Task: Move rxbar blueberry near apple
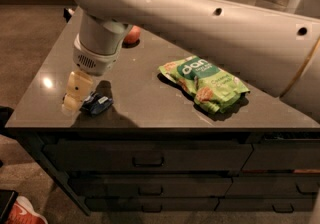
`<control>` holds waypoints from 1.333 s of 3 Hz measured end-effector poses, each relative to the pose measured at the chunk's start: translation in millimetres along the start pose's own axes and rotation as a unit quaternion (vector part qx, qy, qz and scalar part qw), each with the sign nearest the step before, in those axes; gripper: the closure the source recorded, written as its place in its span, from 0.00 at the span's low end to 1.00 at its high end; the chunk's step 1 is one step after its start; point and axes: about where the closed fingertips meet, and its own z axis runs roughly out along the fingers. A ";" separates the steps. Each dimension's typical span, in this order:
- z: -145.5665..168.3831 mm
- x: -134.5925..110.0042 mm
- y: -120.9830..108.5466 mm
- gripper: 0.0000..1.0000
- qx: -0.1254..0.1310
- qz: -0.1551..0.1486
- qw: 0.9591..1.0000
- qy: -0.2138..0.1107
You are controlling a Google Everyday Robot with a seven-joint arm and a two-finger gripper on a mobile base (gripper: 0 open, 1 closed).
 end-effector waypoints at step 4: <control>24.2 -5.6 -3.4 0.43 -0.008 0.006 1.000 -0.002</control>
Offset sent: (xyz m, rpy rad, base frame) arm 0.0075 0.0123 -0.0290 -0.0074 0.0257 -0.0300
